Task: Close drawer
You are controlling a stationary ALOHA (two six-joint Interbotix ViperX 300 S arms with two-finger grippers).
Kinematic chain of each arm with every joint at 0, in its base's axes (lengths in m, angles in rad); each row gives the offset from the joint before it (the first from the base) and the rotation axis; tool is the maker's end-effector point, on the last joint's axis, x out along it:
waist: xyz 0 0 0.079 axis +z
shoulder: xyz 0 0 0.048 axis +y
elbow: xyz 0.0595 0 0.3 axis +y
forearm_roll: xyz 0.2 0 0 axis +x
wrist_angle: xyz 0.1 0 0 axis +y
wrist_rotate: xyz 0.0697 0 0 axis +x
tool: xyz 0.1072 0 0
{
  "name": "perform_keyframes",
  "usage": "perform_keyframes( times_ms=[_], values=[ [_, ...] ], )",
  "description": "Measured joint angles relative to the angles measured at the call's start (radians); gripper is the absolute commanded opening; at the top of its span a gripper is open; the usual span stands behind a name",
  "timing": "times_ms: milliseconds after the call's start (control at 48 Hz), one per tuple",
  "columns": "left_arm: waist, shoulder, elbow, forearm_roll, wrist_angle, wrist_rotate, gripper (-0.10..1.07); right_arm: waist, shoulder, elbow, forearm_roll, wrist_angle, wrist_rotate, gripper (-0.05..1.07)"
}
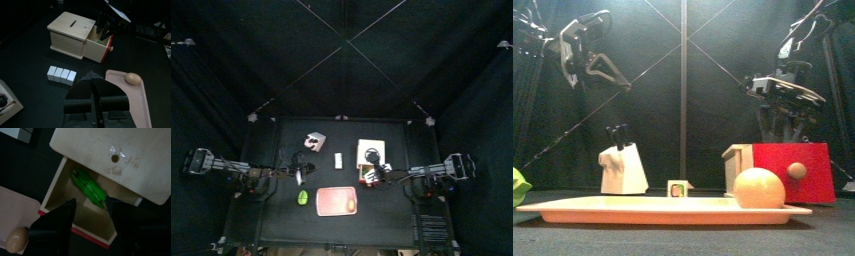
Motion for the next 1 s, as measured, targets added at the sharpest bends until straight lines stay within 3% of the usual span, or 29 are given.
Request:
perform_keyframes(
  times_ms=[354, 750, 1000],
  values=[
    [0.011, 0.002, -0.002, 0.000, 0.003, 0.000, 0.30, 0.012, 0.000, -0.046, -0.012, 0.002, -0.002, 0.84],
    [0.018, 0.000, 0.011, -0.018, 0.052, -0.003, 0.30, 0.046, 0.000, -0.066, -0.107, 0.002, -0.002, 0.84],
    [0.028, 0.000, 0.011, -0.025, 0.089, -0.002, 0.30, 0.072, -0.012, -0.066, -0.138, 0.020, -0.005, 0.69]
  ],
)
